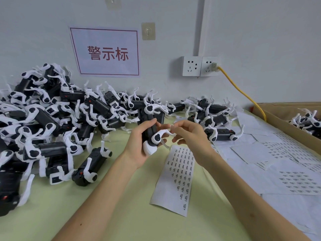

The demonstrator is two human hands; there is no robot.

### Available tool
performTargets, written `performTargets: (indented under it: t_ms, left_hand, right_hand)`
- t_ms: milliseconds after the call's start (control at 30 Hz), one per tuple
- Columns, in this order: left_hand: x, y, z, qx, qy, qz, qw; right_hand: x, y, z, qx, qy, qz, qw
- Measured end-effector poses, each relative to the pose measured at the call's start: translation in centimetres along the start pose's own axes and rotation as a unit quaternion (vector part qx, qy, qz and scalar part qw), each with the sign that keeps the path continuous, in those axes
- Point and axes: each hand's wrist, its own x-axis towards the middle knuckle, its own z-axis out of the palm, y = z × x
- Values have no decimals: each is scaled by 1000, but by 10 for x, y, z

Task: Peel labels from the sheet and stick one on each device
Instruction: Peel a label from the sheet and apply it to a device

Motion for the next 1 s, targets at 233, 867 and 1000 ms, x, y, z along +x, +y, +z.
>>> performTargets:
  t_ms: [233, 867, 1000]
  left_hand:
    - [5, -7, 1, 74, 75, -6, 994]
    - [6, -16, 7, 174, 69, -4, 982]
    - [7, -17, 7, 200, 77, 9, 977]
  right_hand:
    - [-2, -4, 2, 16, 7, -17, 1000]
    - [-5, -7, 7, 36, -67, 5, 997]
    - [-6, -7, 6, 22, -66, -4, 998]
